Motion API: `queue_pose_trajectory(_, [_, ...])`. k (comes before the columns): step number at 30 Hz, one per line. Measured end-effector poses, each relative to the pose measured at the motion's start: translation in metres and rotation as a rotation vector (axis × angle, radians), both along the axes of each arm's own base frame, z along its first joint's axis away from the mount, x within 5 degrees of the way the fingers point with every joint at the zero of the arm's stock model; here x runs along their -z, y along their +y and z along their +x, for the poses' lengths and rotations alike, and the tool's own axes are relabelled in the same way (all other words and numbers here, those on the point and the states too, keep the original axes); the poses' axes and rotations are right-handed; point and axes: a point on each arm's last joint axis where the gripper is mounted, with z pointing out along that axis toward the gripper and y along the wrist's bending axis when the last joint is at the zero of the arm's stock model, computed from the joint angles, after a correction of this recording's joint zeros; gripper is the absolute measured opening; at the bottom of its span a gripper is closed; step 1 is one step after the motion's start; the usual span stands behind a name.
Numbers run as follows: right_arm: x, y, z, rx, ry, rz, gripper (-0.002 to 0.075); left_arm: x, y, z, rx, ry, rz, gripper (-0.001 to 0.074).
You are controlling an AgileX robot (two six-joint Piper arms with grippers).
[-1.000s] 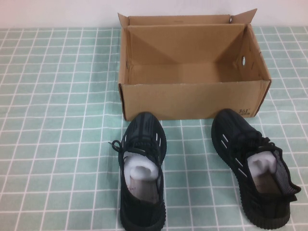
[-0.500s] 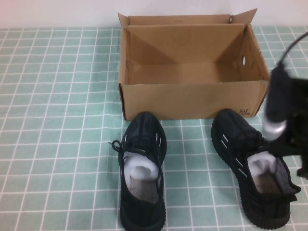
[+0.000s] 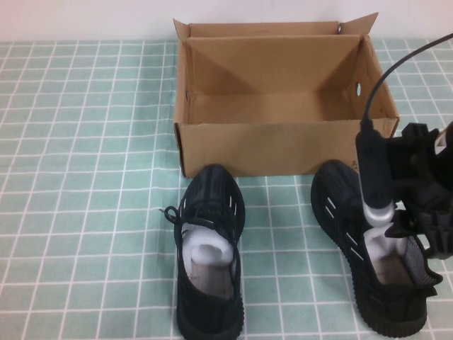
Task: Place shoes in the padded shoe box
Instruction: Pick up the shoe from the table
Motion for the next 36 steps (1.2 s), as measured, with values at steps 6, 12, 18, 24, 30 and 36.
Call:
queue_pose_trajectory(6, [0.014, 0.003, 0.008, -0.015, 0.032, -0.027, 0.033, 0.0, 0.0, 0.0, 0.0, 0.0, 0.0, -0.0004])
queue_pose_trajectory(12, [0.023, 0.004, 0.013, -0.026, 0.048, -0.045, 0.0306, 0.0, 0.0, 0.0, 0.0, 0.0, 0.0, -0.0004])
queue_pose_trajectory(18, [0.024, 0.003, 0.014, -0.036, 0.038, -0.068, 0.0216, 0.0, 0.0, 0.0, 0.0, 0.0, 0.0, -0.0004])
queue_pose_trajectory(24, [0.024, 0.002, 0.014, -0.038, 0.036, -0.075, 0.019, 0.0, 0.0, 0.0, 0.0, 0.0, 0.0, -0.0004])
queue_pose_trajectory(30, [0.024, 0.003, 0.014, -0.036, 0.037, -0.068, 0.0189, 0.0, 0.0, 0.0, 0.0, 0.0, 0.0, -0.0004])
queue_pose_trajectory(36, [0.024, 0.005, 0.014, -0.045, 0.033, -0.072, 0.0188, 0.0, 0.0, 0.0, 0.0, 0.0, 0.0, -0.0004])
